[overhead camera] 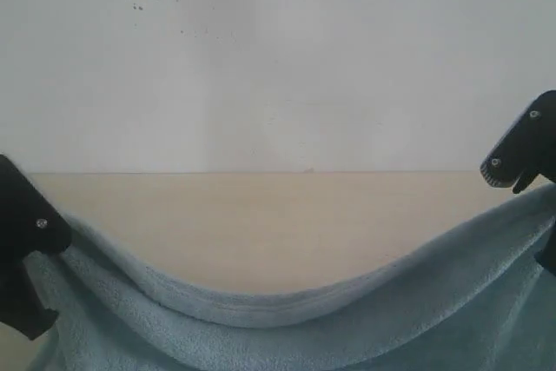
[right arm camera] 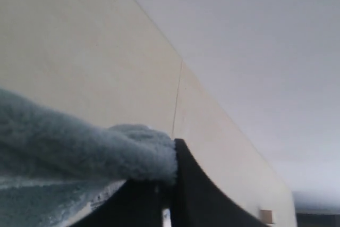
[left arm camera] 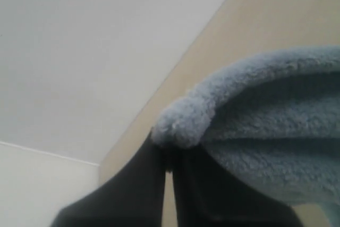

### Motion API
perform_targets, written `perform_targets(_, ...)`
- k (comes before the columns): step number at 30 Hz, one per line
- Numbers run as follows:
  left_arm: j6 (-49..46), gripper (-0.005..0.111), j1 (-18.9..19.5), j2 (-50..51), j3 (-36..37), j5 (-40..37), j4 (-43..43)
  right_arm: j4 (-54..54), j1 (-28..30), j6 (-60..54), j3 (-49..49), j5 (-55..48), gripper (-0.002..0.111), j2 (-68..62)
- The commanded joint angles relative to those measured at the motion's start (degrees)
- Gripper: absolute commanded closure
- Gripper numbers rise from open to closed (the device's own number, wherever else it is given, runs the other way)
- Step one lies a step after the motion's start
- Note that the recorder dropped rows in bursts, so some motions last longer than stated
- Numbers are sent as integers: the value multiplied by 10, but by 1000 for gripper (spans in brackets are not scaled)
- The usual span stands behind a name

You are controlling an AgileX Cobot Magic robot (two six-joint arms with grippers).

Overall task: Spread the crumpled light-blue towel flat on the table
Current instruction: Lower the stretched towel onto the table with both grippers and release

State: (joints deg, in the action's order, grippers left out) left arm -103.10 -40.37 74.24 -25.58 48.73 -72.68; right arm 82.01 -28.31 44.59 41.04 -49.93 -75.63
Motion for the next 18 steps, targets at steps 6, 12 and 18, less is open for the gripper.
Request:
perform_targets(6,139,103,110,93,-57,-23,110,151,185,320,4,227,108,-77)
perform_targets(12,136,102,161,155,-147,-175,110,179,215,436,42,262,108,-155)
perform_targets(18,134,78,167,214,-196,-193,105,179,215,435,107,249,108,-232)
